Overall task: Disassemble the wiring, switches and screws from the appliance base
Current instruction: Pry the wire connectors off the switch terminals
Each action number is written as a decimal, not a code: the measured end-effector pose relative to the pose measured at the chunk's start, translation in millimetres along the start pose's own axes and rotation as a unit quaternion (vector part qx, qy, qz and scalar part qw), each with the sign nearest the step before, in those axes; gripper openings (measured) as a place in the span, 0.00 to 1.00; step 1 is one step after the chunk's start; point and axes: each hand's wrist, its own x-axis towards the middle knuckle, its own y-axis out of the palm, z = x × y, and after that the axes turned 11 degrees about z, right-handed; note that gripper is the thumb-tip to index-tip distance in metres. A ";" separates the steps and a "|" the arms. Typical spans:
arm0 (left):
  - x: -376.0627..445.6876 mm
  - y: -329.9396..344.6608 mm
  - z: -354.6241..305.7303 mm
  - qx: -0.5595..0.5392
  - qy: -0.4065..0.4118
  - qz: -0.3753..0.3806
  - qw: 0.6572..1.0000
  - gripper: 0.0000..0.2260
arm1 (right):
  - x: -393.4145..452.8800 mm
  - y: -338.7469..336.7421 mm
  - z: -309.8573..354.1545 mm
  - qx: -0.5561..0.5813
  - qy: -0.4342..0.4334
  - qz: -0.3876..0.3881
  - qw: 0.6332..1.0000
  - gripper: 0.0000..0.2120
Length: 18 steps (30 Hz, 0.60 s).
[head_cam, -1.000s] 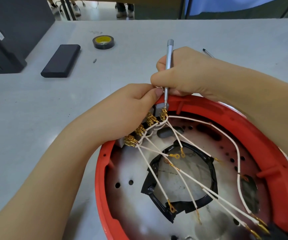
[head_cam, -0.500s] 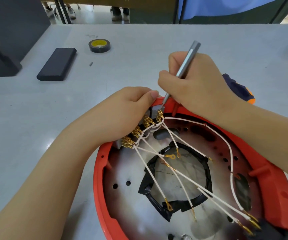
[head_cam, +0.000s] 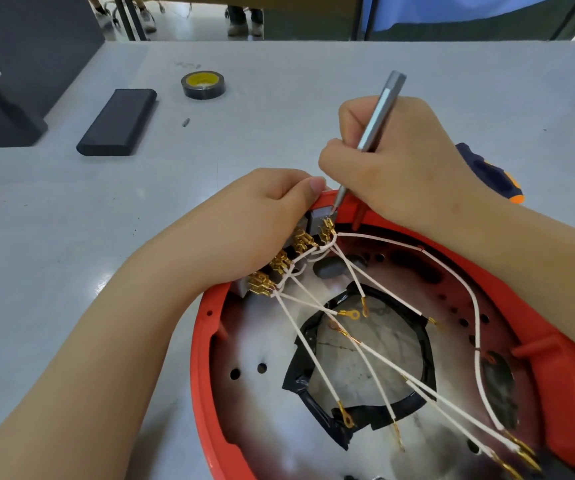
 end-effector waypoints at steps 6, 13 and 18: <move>0.1 -0.1 0.0 -0.002 -0.005 -0.002 1.000 0.17 | 24.0 -0.5 1.4 -0.016 0.072 0.092 0.993 0.16; -0.3 -0.9 1.1 0.004 -0.007 0.007 1.000 0.17 | 27.1 5.2 -1.0 0.026 0.075 0.103 0.992 0.18; 0.5 -0.8 0.0 0.012 -0.010 0.005 1.000 0.19 | 34.3 4.8 0.0 0.042 0.122 0.151 0.980 0.19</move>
